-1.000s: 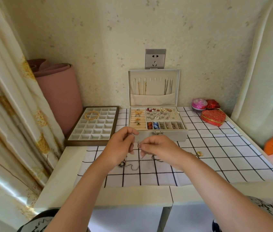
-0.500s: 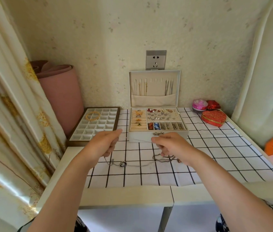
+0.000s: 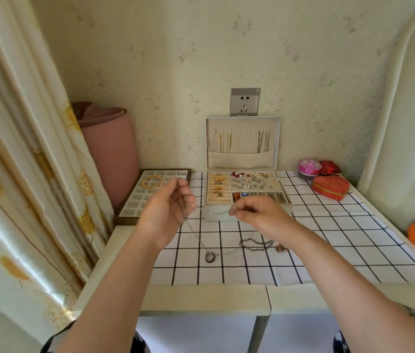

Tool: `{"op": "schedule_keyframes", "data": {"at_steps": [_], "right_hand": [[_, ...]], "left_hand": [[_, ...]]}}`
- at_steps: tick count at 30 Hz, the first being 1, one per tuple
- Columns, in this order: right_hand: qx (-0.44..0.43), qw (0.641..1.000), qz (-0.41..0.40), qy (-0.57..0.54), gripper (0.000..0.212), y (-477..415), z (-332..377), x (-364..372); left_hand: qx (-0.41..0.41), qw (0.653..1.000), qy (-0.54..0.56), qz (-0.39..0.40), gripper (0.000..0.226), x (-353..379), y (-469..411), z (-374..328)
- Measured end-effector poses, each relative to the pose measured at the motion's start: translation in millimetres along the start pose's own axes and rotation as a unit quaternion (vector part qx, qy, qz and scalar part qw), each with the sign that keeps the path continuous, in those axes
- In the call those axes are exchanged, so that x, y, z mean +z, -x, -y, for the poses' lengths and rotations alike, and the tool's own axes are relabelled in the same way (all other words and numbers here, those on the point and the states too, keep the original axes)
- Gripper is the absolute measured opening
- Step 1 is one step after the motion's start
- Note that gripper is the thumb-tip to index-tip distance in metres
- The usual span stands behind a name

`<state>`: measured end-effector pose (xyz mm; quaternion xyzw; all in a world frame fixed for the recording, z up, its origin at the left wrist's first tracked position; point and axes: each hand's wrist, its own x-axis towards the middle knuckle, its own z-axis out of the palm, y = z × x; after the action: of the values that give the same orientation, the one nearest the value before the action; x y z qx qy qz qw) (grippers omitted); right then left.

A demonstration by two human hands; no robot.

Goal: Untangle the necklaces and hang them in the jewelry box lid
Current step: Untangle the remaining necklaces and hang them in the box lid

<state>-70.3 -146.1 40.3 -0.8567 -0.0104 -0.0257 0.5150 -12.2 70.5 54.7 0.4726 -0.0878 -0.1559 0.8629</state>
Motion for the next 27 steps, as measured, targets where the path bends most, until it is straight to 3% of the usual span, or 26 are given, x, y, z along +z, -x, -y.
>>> {"op": "schedule_keyframes", "data": {"at_steps": [5,10,15,17,21,27], "right_hand": [[-0.081,0.994,-0.052,0.049,0.024,-1,11,9],[-0.145,0.978,-0.127,0.078,0.027,0,17,9],[-0.132,0.968,-0.189,0.094,0.029,1,23,-1],[-0.107,0.976,-0.179,0.063,0.033,-1,29,-8],[-0.047,0.993,-0.077,-0.074,0.031,1,49,-27],[-0.002,0.986,-0.04,-0.162,0.019,-8,74,-71]], "left_hand": [[0.007,0.981,-0.186,0.058,0.027,27,5,19],[0.013,0.92,-0.383,0.078,0.022,51,12,23],[0.013,0.902,-0.427,0.071,0.016,63,3,21],[0.015,0.904,-0.422,0.072,0.019,69,-1,14],[0.029,0.894,-0.438,0.092,0.024,87,-10,-6],[0.047,0.87,-0.477,0.12,0.022,122,-35,-45]]}}
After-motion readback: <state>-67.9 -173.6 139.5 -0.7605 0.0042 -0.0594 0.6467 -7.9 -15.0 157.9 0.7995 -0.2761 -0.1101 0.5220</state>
